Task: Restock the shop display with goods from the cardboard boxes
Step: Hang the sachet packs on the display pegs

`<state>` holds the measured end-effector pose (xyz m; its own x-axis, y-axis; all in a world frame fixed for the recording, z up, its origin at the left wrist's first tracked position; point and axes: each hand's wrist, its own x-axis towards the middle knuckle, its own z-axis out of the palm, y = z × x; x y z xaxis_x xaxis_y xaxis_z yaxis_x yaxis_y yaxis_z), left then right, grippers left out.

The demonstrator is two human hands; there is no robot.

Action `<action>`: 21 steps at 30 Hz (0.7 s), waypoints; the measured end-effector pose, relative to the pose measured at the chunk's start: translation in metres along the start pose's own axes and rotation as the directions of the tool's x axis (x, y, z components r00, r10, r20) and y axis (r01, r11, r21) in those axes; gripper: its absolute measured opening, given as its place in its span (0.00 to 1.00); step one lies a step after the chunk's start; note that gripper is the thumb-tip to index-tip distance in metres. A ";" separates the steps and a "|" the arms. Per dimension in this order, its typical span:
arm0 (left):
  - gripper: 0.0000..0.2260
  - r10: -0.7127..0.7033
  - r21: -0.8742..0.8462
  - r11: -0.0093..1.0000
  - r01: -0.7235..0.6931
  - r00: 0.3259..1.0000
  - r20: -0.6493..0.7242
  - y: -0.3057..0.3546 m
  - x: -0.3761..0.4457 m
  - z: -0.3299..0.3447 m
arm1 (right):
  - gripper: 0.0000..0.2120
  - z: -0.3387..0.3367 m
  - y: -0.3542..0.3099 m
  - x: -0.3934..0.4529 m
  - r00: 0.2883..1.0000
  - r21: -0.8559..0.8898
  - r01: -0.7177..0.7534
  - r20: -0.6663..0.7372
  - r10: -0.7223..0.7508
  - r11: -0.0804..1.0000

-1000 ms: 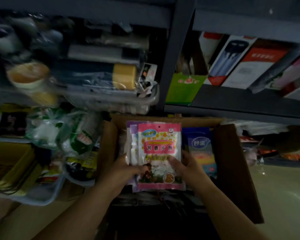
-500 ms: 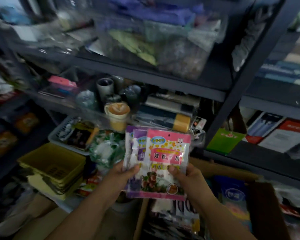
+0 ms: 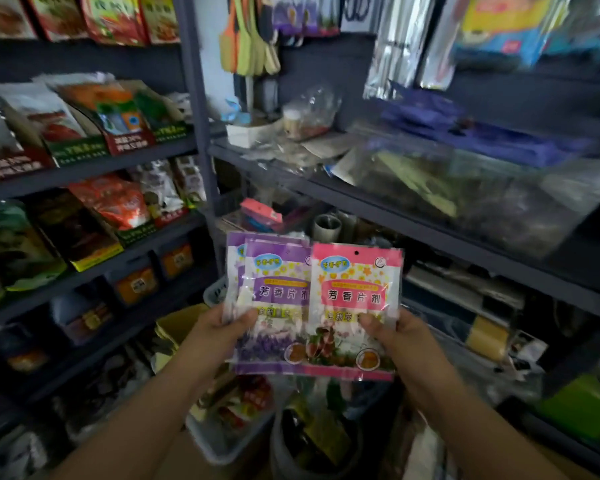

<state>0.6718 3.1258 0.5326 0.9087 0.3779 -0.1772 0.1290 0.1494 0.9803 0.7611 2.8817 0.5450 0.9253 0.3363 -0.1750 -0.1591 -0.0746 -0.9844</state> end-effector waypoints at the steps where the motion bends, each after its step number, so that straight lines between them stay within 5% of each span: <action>1: 0.08 0.016 -0.002 1.000 -0.016 1.000 0.000 0.008 0.007 -0.013 | 0.10 0.011 -0.008 0.006 1.000 -0.002 0.019 -0.002 -0.019 1.000; 11: 0.17 0.100 0.000 0.995 -0.100 0.994 0.049 0.102 0.107 -0.167 | 0.08 0.157 -0.084 0.081 0.977 -0.024 0.157 -0.139 -0.159 0.987; 15: 0.09 0.139 0.005 0.990 -0.140 0.984 0.113 0.134 0.143 -0.200 | 0.08 0.194 -0.106 0.098 0.960 -0.050 0.173 -0.216 -0.180 0.984; 21: 0.26 0.170 -0.029 0.985 -0.167 0.970 0.171 0.163 0.187 -0.214 | 0.08 0.208 -0.143 0.117 0.934 -0.155 0.182 -0.281 -0.220 0.971</action>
<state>0.7785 3.4162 0.6407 0.9718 0.2357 0.0094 -0.0366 0.1110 0.9931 0.8204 3.1267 0.6619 0.9961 0.0672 0.0573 0.0672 -0.1572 -0.9853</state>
